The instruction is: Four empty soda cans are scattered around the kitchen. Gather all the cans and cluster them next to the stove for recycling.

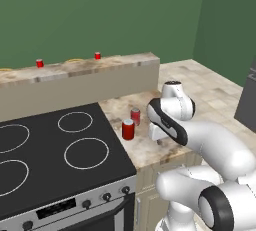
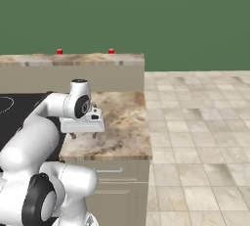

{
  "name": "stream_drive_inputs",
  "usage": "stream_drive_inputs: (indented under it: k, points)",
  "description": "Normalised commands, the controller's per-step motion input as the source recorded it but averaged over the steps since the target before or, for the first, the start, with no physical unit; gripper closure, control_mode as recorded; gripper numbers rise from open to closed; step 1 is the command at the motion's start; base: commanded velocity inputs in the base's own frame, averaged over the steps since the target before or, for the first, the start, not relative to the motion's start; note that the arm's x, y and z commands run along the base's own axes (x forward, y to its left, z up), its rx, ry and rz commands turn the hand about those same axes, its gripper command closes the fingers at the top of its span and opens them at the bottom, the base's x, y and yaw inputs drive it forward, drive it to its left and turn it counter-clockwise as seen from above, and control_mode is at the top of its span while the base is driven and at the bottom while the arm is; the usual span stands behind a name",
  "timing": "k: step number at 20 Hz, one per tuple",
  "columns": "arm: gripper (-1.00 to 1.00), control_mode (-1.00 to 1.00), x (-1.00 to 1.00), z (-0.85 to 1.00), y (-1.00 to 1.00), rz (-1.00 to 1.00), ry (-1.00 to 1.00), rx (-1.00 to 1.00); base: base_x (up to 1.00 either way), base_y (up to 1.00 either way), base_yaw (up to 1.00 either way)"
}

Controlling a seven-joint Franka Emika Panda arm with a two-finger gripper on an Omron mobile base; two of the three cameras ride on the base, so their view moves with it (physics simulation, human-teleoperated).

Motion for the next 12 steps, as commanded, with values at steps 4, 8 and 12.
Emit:
stream_drive_inputs:
  k: [4, 8, 12]
  points:
    - [-1.0, 1.0, 0.0, 0.0, 0.0, 0.0, 0.0, 0.0, -0.48, -0.14, -0.12]
    - [-1.0, 1.0, 0.0, 0.0, 0.0, 0.0, 0.0, 0.0, -0.2, -0.17, -0.57]
    - [-1.0, 1.0, 0.0, 0.0, 0.0, 0.0, 0.0, 0.0, 0.0, -0.15, -0.82]
